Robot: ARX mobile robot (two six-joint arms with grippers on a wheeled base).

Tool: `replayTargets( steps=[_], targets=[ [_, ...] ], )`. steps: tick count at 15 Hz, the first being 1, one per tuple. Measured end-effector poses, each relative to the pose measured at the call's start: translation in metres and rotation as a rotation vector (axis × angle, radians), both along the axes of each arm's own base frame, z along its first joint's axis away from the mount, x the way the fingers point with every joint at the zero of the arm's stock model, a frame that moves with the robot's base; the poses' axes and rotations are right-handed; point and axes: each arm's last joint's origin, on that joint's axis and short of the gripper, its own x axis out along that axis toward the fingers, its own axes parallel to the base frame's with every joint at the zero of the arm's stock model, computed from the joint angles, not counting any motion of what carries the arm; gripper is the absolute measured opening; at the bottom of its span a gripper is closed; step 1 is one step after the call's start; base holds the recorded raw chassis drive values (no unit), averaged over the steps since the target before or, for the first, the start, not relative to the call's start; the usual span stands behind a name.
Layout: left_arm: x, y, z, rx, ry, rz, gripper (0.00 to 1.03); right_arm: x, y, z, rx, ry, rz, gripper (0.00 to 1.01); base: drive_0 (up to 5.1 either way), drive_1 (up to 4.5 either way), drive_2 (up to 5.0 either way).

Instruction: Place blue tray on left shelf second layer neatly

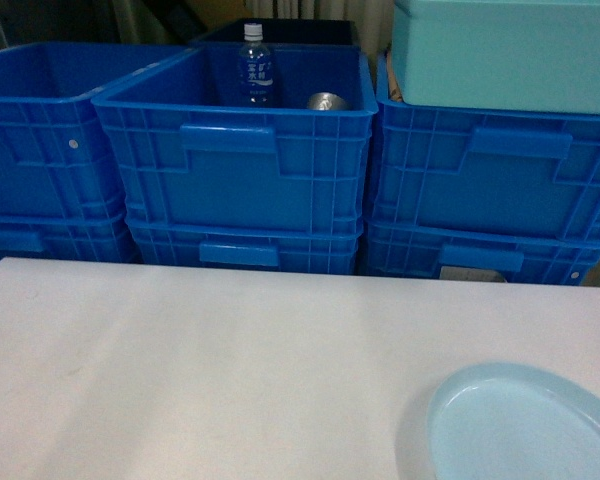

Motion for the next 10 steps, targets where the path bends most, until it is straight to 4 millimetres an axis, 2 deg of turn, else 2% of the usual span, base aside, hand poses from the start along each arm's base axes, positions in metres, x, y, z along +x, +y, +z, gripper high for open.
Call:
replayTargets(
  steps=[10],
  targets=[
    [0.0000, 0.0000, 0.0000, 0.000, 0.000, 0.000, 0.98, 0.0000, 0.0000, 0.0000, 0.000, 0.000, 0.000, 0.98, 0.0, 0.00, 0.0]
  ],
)
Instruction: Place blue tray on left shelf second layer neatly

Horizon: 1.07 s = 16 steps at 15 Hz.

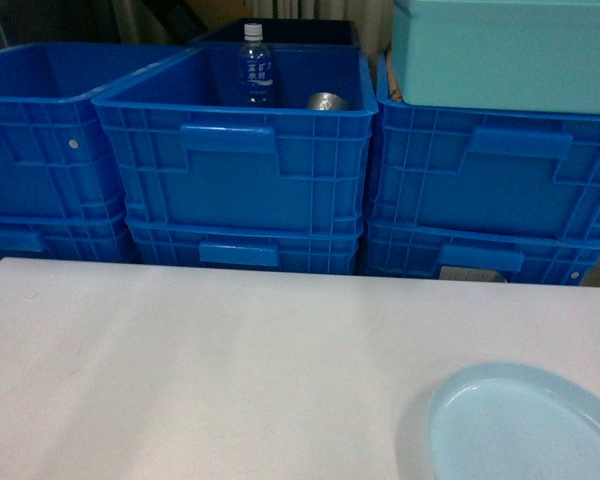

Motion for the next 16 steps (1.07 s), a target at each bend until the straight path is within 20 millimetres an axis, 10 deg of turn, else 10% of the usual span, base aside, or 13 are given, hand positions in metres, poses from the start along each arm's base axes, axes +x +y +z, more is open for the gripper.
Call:
replayTargets(
  steps=[16],
  targets=[
    [0.0000, 0.0000, 0.0000, 0.000, 0.000, 0.000, 0.98, 0.0000, 0.0000, 0.0000, 0.000, 0.000, 0.000, 0.98, 0.0, 0.00, 0.0]
  ],
)
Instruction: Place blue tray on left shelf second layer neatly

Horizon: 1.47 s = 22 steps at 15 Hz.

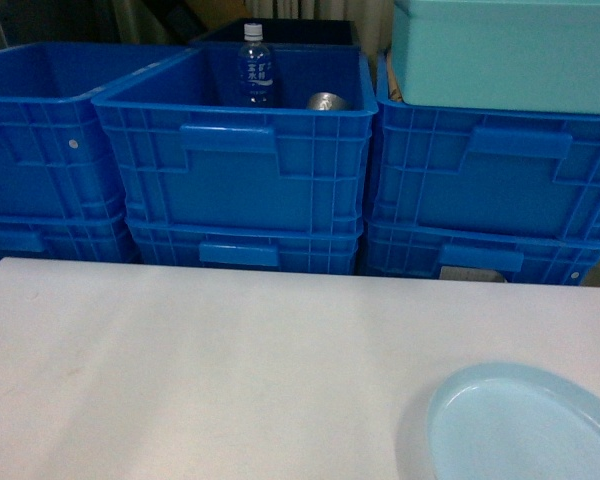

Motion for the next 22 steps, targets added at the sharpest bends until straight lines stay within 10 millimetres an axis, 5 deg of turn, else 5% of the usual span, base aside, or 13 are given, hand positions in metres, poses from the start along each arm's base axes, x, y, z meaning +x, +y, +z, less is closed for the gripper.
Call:
replayTargets(
  steps=[10, 12, 15, 17, 18, 20, 22],
  targets=[
    [0.000, 0.000, 0.000, 0.000, 0.000, 0.000, 0.98, 0.001, 0.000, -0.002, -0.019, 0.060, -0.026, 0.98, 0.0, 0.00, 0.0],
    [0.000, 0.000, 0.000, 0.000, -0.001, -0.001, 0.98, 0.025, -0.003, 0.015, -0.014, 0.162, 0.047, 0.98, 0.0, 0.00, 0.0],
    [0.000, 0.000, 0.000, 0.000, 0.000, -0.001, 0.98, 0.089, -0.021, 0.055, 0.087, 0.300, 0.236, 0.98, 0.0, 0.00, 0.0],
    [0.000, 0.000, 0.000, 0.000, 0.000, -0.001, 0.98, 0.138, -0.040, 0.035, 0.283, 0.535, 0.418, 0.98, 0.0, 0.00, 0.0],
    [0.000, 0.000, 0.000, 0.000, 0.000, -0.001, 0.98, 0.165, -0.061, -0.015, 0.401, 0.715, 0.482, 0.98, 0.0, 0.00, 0.0],
    [0.000, 0.000, 0.000, 0.000, 0.000, -0.001, 0.98, 0.160, -0.075, -0.061, 0.441, 0.843, 0.472, 0.98, 0.0, 0.00, 0.0],
    [0.000, 0.000, 0.000, 0.000, 0.000, -0.002, 0.98, 0.156, -0.078, -0.075, 0.402, 0.860, 0.490, 0.98, 0.0, 0.00, 0.0]
  ],
)
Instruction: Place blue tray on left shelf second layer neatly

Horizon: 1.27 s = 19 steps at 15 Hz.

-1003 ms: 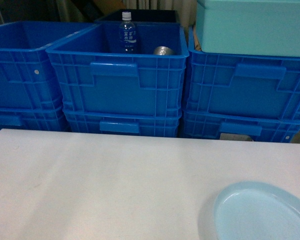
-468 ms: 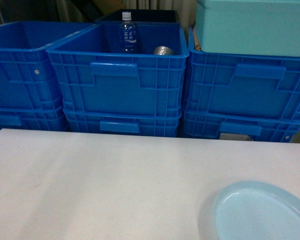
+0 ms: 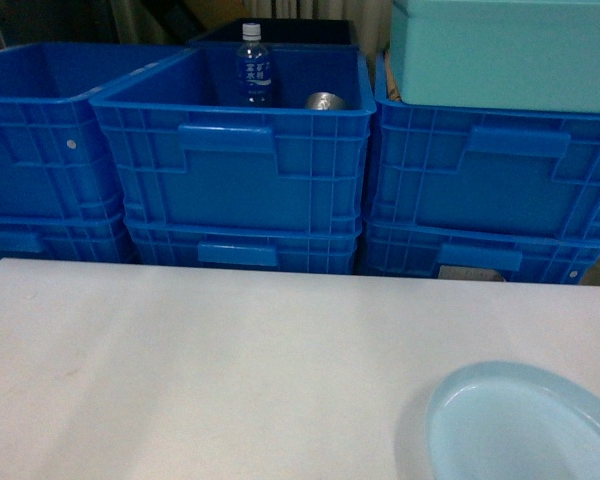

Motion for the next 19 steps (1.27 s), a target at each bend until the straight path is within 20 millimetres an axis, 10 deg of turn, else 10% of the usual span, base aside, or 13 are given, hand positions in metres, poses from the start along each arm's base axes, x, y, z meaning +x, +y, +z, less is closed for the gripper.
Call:
replayTargets(
  steps=[11, 19],
  targets=[
    [0.000, 0.000, 0.000, 0.000, 0.000, 0.000, 0.98, 0.021, 0.030, -0.046, -0.064, 0.015, 0.106, 0.98, 0.0, 0.00, 0.0],
    [0.000, 0.000, 0.000, 0.000, 0.000, 0.000, 0.98, 0.022, 0.017, -0.061, -0.208, -0.009, 0.117, 0.24, 0.0, 0.00, 0.0]
  ],
)
